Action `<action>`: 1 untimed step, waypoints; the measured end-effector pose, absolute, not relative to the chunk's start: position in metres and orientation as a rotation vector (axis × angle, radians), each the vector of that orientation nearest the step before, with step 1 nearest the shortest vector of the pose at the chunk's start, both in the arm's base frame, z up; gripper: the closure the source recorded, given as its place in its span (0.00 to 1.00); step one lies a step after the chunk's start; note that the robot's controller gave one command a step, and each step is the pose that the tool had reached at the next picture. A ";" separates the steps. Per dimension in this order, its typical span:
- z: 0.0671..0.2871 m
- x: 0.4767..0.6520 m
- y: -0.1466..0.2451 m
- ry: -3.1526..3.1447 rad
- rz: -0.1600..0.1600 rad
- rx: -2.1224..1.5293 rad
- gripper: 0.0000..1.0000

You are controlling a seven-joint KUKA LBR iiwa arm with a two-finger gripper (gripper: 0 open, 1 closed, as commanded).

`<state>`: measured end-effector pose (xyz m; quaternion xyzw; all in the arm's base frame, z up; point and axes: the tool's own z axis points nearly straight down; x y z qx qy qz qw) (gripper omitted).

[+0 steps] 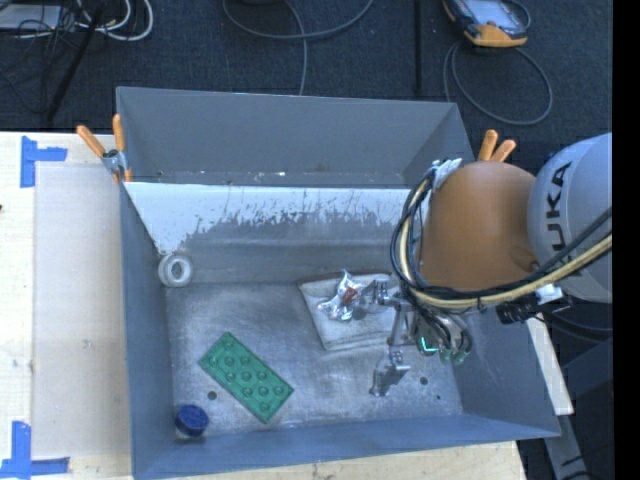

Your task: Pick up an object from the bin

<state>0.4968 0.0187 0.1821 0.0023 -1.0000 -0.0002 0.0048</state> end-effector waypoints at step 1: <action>0.130 0.511 0.104 -3.135 -0.005 0.028 0.00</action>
Offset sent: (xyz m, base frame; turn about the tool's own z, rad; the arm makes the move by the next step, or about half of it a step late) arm 0.0152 0.0795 -0.0487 -0.0045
